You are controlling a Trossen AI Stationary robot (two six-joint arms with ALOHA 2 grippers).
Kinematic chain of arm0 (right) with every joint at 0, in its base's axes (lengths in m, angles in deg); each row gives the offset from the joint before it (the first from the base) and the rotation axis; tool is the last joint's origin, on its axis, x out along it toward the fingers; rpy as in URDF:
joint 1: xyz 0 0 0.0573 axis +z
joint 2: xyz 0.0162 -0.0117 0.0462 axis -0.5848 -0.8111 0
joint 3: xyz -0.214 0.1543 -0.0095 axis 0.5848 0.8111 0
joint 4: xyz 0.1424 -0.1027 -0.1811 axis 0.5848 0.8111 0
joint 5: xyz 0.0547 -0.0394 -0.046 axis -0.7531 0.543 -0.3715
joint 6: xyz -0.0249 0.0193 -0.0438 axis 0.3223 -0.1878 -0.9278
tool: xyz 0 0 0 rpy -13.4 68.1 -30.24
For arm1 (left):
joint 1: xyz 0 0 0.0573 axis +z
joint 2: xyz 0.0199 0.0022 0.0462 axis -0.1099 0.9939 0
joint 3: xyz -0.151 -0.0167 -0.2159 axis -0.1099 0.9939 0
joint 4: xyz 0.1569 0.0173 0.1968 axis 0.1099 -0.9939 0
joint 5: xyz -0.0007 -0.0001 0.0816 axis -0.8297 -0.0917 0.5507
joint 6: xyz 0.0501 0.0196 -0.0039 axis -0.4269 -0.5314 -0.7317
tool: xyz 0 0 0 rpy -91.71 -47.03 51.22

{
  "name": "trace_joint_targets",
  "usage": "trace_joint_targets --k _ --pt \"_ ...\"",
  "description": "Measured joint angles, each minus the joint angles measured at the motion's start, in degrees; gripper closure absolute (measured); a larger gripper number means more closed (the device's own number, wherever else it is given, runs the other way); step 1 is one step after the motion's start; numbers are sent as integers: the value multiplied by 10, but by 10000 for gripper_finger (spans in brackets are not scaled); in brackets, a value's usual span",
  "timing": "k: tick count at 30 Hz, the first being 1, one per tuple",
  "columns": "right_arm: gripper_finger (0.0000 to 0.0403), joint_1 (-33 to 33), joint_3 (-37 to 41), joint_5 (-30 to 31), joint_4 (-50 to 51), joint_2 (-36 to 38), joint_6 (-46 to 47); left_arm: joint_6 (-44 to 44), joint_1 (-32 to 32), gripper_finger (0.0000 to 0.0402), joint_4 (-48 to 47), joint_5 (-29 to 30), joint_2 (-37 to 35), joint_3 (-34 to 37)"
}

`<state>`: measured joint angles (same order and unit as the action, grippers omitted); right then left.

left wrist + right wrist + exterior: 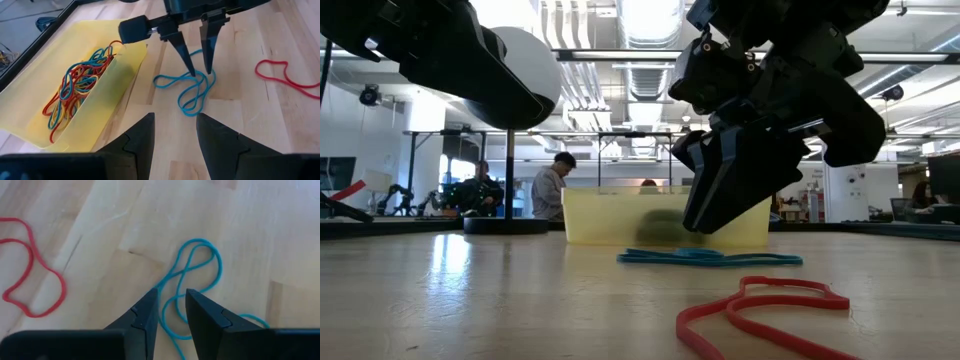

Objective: Pick and place rubber bands into bin
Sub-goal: Put the blue rubber band into the yellow bin

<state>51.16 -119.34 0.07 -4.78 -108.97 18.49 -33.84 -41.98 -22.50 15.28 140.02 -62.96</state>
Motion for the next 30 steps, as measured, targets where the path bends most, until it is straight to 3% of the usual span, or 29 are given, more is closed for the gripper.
trace_joint_targets --k 30 --pt "330 6 39 7 -63 -2 29 2 0 272 16 0 0 0"
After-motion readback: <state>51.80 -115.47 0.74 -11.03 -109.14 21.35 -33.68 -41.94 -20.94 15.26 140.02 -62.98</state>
